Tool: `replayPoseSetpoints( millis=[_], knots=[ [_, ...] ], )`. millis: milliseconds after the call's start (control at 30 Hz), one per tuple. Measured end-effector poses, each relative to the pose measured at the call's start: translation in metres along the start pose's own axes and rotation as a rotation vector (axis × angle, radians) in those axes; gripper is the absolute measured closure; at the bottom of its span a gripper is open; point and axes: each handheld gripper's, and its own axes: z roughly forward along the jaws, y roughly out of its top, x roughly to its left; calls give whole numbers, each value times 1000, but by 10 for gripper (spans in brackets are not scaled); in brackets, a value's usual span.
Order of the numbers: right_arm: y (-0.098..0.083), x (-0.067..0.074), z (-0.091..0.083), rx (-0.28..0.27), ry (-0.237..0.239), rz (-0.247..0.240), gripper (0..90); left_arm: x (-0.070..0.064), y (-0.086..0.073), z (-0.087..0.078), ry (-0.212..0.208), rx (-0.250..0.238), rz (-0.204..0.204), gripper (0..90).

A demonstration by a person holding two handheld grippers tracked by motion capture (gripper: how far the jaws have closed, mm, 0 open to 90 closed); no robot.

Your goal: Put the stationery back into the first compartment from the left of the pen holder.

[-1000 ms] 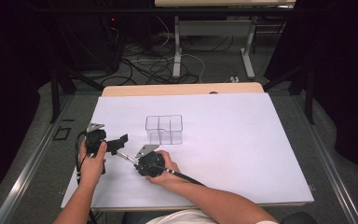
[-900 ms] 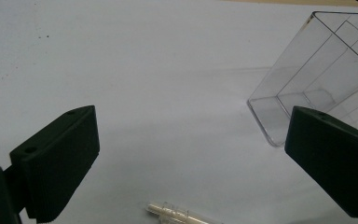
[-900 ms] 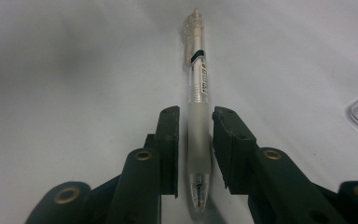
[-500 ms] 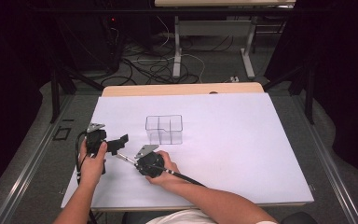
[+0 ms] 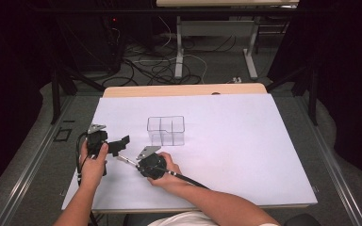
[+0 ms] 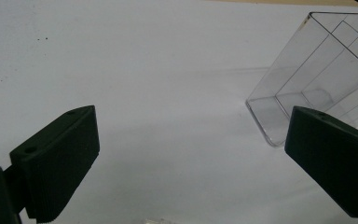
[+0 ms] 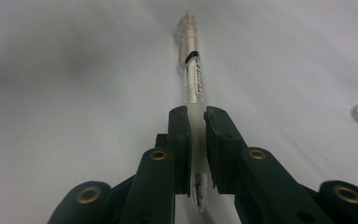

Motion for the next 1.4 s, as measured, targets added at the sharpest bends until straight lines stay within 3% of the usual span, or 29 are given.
replayPoseSetpoints(
  millis=[367,600,733,800,900,967,1133,1233,1400],
  knots=[
    [-2,-5,-20,-13,16,-24,806,-2,3,-4,-24,-6,13,29],
    [-11,-24,-48,-19,-2,-46,806,-4,4,-6,-27,-6,27,27],
    [-20,-37,-67,-17,-34,-71,806,-10,7,-8,-57,-20,39,2],
    [-23,-40,-75,-15,-45,-97,806,-14,8,-9,-63,-26,55,2],
    [-25,-41,-82,-18,-54,-121,806,-22,10,-12,-64,-12,114,2],
    [-28,-45,-94,-32,-48,-187,806,-25,11,-13,-67,-11,137,11],
    [-33,-48,-112,-41,-56,-266,806,-33,14,-18,-82,-28,158,43],
    [-35,-51,-118,-37,-55,-280,806,-38,16,-21,-85,-35,195,65],
    [-42,-64,-134,3,0,-301,806,-46,16,-21,-107,-35,223,99]
  ],
)
